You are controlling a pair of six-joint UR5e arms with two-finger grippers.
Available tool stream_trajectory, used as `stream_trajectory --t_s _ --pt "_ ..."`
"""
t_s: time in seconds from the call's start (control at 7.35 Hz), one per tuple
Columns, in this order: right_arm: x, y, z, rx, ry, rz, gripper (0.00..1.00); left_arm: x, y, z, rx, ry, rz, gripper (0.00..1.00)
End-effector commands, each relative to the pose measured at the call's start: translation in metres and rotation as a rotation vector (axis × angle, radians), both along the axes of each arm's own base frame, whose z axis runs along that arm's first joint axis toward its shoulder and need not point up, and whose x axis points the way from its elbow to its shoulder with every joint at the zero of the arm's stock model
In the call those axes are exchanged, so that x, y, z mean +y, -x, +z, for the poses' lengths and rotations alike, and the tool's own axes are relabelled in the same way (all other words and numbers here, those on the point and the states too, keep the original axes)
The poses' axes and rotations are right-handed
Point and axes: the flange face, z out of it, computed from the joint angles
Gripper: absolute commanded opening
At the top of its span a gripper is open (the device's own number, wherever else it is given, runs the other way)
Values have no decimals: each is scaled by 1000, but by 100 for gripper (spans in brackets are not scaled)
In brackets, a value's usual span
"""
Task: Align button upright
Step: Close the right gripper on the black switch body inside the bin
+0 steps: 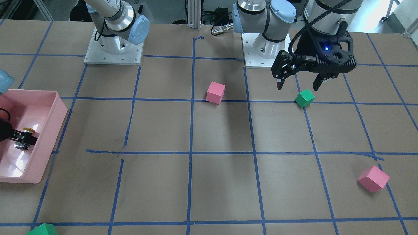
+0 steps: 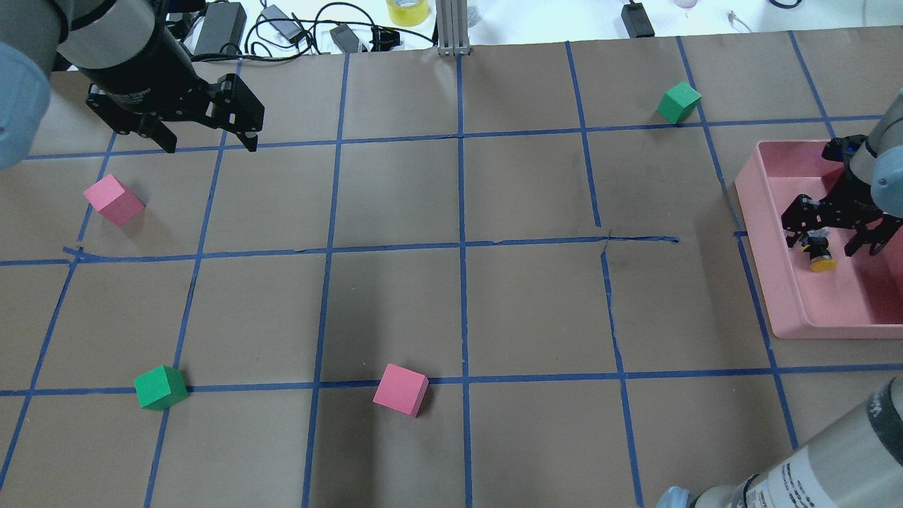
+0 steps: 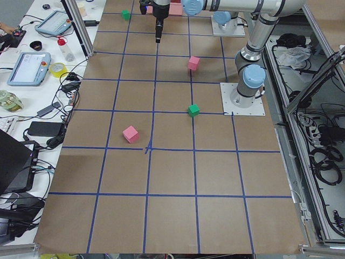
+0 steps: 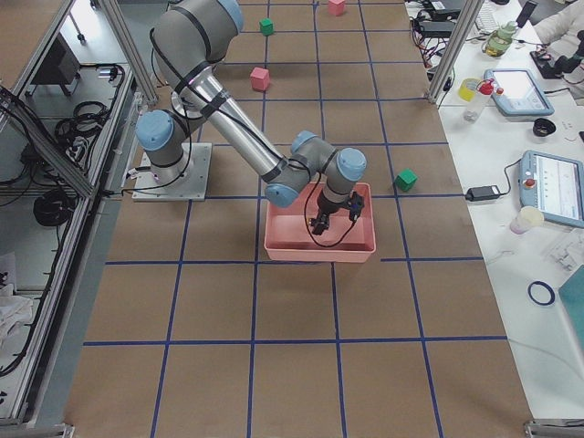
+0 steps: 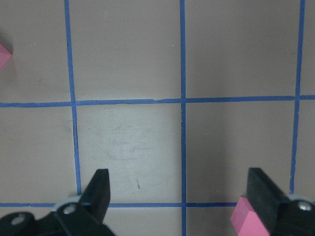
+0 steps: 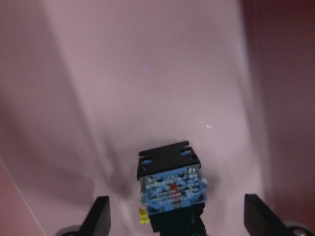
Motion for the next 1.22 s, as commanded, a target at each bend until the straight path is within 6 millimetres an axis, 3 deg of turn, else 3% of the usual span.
stream_trajectory --t_s 0.0,0.41,0.82,1.09 --pt "1 0 -3 -4 -13 0 0 0 0 -1 1 -2 0 100" --pt "-3 2 20 13 25 2 0 1 1 -1 0 -5 -1 100" --pt "1 -7 73 35 89 6 0 3 1 -7 3 -16 -2 100" --pt "-12 -12 125 32 96 30 0 3 1 -7 3 -16 -2 100"
